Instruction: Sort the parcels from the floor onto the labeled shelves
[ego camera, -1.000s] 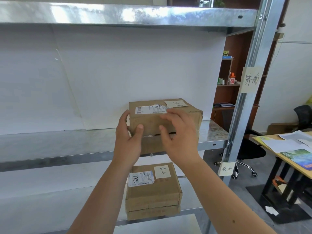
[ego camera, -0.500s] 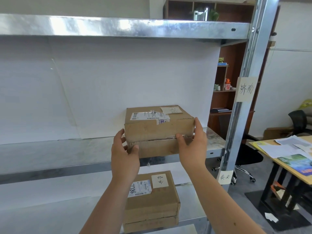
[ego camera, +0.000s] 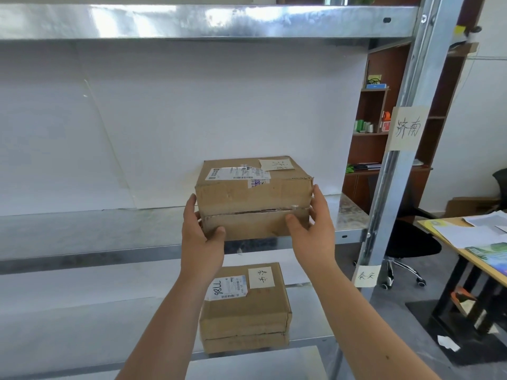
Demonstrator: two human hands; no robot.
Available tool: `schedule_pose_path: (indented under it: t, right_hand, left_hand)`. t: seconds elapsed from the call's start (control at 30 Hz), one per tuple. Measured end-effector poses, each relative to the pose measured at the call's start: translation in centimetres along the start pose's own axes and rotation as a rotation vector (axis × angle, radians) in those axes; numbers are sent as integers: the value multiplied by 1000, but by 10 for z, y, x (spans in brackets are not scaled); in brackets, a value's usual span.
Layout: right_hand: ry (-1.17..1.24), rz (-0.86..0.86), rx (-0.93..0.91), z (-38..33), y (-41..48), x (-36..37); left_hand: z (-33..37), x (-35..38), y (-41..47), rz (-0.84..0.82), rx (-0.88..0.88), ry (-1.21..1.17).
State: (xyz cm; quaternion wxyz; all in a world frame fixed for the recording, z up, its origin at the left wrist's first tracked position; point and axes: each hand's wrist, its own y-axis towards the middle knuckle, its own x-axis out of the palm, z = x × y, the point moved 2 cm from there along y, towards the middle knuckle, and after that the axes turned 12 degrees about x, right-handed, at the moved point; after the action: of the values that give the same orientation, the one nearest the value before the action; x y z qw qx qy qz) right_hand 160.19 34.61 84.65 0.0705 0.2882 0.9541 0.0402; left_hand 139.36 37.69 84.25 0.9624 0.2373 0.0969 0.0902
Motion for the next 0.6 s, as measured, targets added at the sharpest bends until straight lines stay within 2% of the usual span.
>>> schedule_pose_path:
  t: [0.27, 0.6]
  right_hand:
    - [167, 4, -6, -3, -15, -13]
    - [62, -38, -152, -4, -67, -15]
  left_hand:
    - [20, 8, -40, 136, 28, -6]
    - [45, 12, -85, 110, 72, 82]
